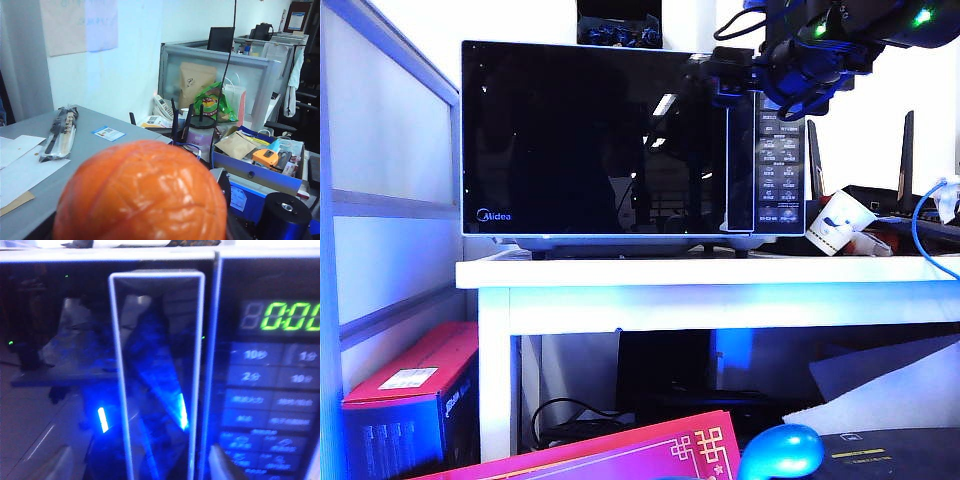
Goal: Open the microwave door, place the orange inside the microwave, then close the microwave door.
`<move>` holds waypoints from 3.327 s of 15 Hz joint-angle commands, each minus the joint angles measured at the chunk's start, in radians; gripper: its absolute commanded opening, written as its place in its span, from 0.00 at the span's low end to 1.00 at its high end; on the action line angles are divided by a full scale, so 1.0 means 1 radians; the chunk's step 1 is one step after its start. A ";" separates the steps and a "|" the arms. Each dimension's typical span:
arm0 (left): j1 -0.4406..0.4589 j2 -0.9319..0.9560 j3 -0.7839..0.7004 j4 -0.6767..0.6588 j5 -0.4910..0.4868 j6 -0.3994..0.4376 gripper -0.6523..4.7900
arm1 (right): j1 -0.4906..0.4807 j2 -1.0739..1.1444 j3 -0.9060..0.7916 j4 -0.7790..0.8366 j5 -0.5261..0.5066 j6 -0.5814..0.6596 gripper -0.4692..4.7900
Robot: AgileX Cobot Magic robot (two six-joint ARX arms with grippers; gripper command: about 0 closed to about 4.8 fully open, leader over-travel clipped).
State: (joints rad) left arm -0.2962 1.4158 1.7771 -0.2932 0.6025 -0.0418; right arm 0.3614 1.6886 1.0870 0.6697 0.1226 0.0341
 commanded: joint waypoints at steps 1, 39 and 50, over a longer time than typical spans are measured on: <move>-0.002 -0.006 0.003 -0.007 0.008 0.004 0.51 | 0.000 0.027 0.002 0.112 0.040 0.002 0.83; -0.002 -0.007 0.003 -0.043 0.016 0.002 0.51 | -0.011 0.133 0.101 0.163 0.014 -0.009 0.38; -0.002 -0.007 0.003 -0.043 0.030 0.000 0.51 | 0.015 0.056 0.100 0.029 0.006 -0.009 0.37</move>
State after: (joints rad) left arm -0.2970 1.4158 1.7771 -0.3473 0.6270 -0.0418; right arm 0.3634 1.7725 1.1866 0.6888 0.1406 0.0216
